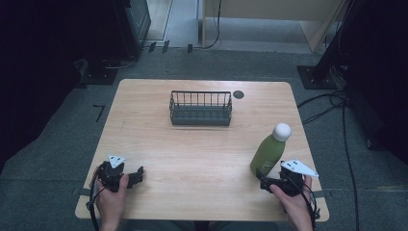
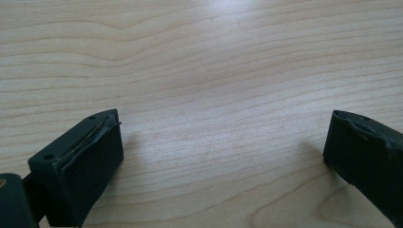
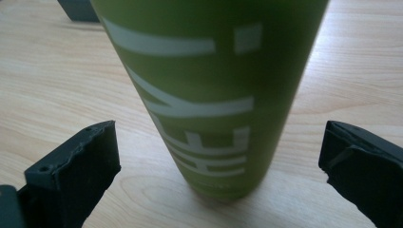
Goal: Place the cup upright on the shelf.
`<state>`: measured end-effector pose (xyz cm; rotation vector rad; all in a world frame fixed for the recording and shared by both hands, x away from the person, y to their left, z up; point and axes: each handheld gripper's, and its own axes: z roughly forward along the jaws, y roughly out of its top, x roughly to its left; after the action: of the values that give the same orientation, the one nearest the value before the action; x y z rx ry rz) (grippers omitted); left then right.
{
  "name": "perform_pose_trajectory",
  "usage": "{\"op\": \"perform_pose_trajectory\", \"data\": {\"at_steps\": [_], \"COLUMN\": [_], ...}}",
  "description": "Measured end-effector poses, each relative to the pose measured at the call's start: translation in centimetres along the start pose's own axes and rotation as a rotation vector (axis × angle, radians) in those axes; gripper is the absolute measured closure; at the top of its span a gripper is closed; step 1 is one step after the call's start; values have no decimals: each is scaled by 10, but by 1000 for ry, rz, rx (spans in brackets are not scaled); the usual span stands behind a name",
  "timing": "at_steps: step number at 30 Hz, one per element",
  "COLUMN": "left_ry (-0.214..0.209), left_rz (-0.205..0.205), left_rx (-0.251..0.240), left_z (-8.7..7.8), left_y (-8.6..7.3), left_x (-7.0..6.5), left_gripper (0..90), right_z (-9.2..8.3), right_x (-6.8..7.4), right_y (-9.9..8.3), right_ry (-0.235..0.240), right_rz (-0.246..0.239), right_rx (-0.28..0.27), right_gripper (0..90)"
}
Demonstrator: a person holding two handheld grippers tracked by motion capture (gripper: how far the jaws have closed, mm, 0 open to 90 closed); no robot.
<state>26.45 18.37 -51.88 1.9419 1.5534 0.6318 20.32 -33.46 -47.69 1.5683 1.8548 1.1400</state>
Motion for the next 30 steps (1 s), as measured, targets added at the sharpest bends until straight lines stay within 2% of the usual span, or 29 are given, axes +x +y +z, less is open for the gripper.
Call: {"op": "perform_pose_trajectory", "data": {"at_steps": [4,9,14,16,20,30], "left_ry": [0,0,0,0,0,0], "left_rz": [0,0,0,0,0,0], "left_rx": [0,0,0,0,0,0], "left_z": [0,0,0,0,0,0], "left_y": [0,0,0,0,0,0], "left_x": [0,0,0,0,0,0], "left_gripper": [0,0,0,0,0,0], "right_z": [1,1,0,-1,-3,-2], "right_x": [3,7,9,10,12,17], "right_y": [3,10,15,18,24,33], "right_ry": [-1,-29,-49,-58,-67,-87], "right_rz": [2,28,21,29,37,25], "right_rx": [-7,-33,-48,-63,-83,-94], "right_gripper": [0,55,81,114,126,170]}}
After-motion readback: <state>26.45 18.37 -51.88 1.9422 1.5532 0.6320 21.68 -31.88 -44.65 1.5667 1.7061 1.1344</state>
